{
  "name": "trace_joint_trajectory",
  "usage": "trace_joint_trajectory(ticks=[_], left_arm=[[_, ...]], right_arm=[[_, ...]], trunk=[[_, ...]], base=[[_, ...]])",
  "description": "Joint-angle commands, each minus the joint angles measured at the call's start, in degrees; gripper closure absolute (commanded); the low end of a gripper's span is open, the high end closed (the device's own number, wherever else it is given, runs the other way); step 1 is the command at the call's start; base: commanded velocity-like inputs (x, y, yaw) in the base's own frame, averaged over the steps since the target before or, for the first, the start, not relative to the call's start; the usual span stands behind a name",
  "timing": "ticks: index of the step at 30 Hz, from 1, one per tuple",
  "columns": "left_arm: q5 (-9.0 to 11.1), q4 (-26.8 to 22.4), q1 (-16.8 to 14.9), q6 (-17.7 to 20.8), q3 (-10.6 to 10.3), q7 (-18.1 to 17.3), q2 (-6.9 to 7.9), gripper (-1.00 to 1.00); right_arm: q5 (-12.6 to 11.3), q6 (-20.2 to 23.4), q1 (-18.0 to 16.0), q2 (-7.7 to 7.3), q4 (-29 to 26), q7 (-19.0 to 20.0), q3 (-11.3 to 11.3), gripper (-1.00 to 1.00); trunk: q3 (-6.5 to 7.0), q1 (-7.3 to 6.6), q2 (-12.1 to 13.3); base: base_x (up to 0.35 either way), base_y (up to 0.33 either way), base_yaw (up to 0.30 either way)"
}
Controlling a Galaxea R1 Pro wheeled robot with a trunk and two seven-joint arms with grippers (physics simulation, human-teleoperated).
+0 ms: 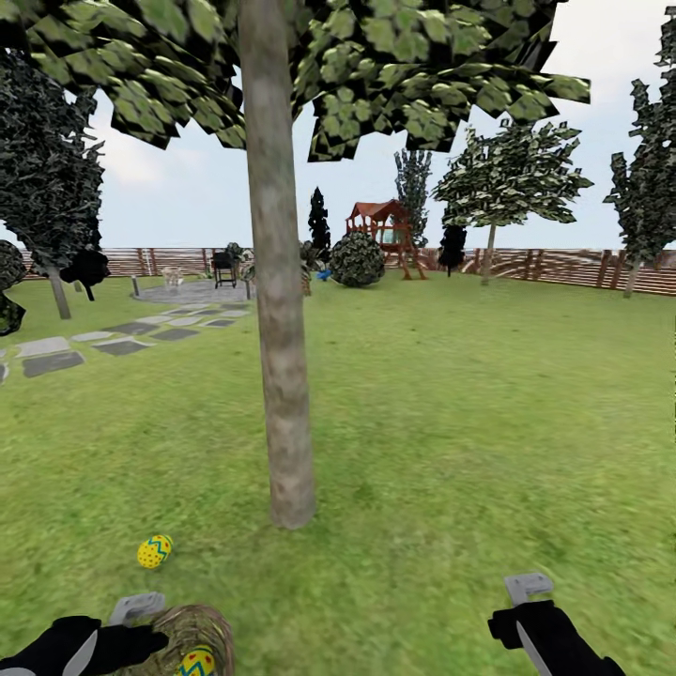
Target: Take the three Easter eggs out of the wicker basket on the lawn in the garden, then place them on the lawn next to a single tree (choose any tree) so that all three eggs are next to the same tree and none are left in the basket.
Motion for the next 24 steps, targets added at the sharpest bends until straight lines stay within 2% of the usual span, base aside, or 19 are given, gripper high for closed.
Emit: trace_joint_trajectory(ticks=[1, 15, 16, 17, 20, 24], left_arm=[[-0.46, -0.12, 0.00, 0.61, 0.48, -0.30, -0.02, -1.00], [-0.39, -0.19, 0.00, 0.88, 0.80, -0.21, 0.42, -1.00], [-0.40, -0.19, 0.00, 0.86, 0.81, -0.10, 0.70, -1.00], [-0.36, -0.26, 0.00, 0.84, 0.87, -0.04, 2.00, -1.00], [-0.21, -0.55, 0.00, 0.80, 1.02, -0.15, 4.58, -1.00], [-0.15, -0.80, 0.00, 0.76, 1.06, -0.28, 5.70, -1.00]], right_arm=[[0.15, 0.33, -0.01, -0.06, -0.05, -0.19, 0.31, -1.00], [0.15, 0.33, -0.01, -0.06, -0.05, -0.19, 0.42, -1.00], [0.15, 0.33, -0.01, -0.06, -0.05, -0.19, 0.39, -1.00], [0.15, 0.33, -0.01, -0.06, -0.05, -0.19, 0.36, -1.00], [0.15, 0.33, -0.01, -0.06, -0.05, -0.19, 0.34, -1.00], [0.15, 0.33, -0.01, -0.06, -0.05, -0.19, 0.34, -1.00]], trunk=[[-0.02, -0.02, -0.04], [-0.02, -0.02, -0.04], [-0.02, -0.02, -0.04], [-0.02, -0.02, -0.04], [-0.02, -0.02, -0.04], [-0.02, -0.02, -0.04]], base=[[-0.301, -0.063, 0.000], [-0.036, -0.007, 0.000], [0.000, 0.000, 0.000], [0.000, 0.000, 0.000], [0.000, 0.000, 0.000], [0.000, 0.000, 0.000]])
